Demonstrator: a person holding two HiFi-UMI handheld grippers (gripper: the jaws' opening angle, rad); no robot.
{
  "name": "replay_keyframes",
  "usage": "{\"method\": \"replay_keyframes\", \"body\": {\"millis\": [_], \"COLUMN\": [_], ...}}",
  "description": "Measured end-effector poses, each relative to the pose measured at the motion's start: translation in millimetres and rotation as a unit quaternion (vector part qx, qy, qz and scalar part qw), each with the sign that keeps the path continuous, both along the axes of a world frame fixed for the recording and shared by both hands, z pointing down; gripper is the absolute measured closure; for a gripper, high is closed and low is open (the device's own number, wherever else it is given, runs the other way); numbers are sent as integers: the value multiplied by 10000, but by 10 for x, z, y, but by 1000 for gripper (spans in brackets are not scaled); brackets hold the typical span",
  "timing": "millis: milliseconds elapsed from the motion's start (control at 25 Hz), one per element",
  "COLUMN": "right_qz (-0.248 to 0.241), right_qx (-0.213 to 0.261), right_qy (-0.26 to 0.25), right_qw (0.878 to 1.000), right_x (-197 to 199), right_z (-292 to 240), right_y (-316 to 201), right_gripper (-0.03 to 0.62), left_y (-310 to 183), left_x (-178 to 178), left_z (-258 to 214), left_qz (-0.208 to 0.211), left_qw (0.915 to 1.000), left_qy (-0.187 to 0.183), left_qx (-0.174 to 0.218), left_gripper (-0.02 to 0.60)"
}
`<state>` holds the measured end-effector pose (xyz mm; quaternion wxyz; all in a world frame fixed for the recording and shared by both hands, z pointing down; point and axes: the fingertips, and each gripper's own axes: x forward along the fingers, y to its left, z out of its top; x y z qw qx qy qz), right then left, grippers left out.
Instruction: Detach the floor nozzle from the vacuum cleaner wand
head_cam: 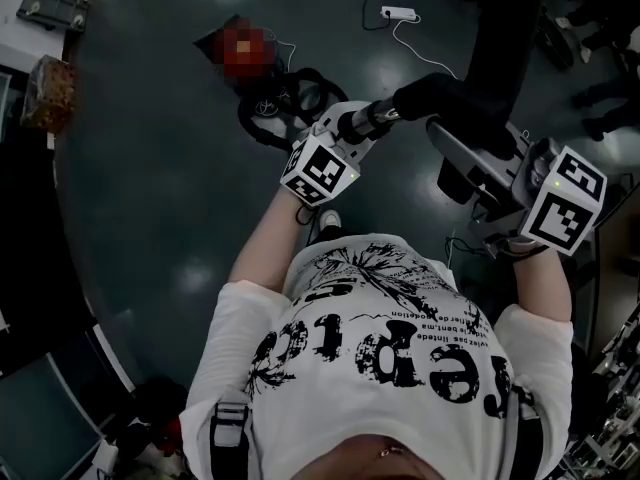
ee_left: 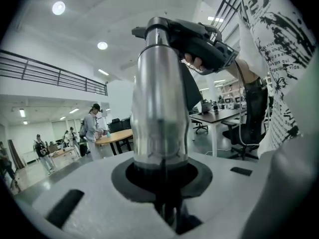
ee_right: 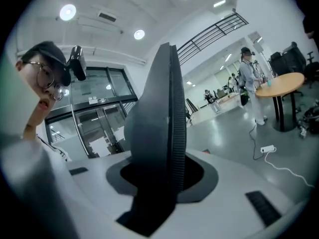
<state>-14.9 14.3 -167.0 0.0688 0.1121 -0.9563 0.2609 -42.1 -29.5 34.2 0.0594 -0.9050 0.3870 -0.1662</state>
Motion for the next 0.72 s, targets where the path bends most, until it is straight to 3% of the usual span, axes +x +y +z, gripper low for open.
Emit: {"method": "replay_keyframes", "body": {"millis": [240,320,480,520,560,720], "right_qz": [200,135,-500,-563,-556,-465], "right_qx": [785,906,1339,1555,1781,2157], "right_qy": [504,434,-96,-123,-90,256], "right_qw": [9954,9948,9897,9862,9824,9750], "right_x": [94,70,-128,-171,-196,-250], "right_z": [70,112,-118,-200,-264,-334], "right_y": [-123,-111,18,13,-2,-44], "right_gripper": [452,451,446,415,329,209], "left_y": [4,11,8,-32,-59,-14], "left_x": [141,136,51,44,43,18], "left_z": [92,135,18,-31,-52,1], "left_qz": [747,704,315,234,168,73], "left_qw": [9966,9970,9991,9994,9994,9988], "left_qy": [108,79,-104,-124,-157,-346], "left_qx": [-316,-321,-250,-238,-248,-339], "left_gripper": [508,508,509,509,509,511]}}
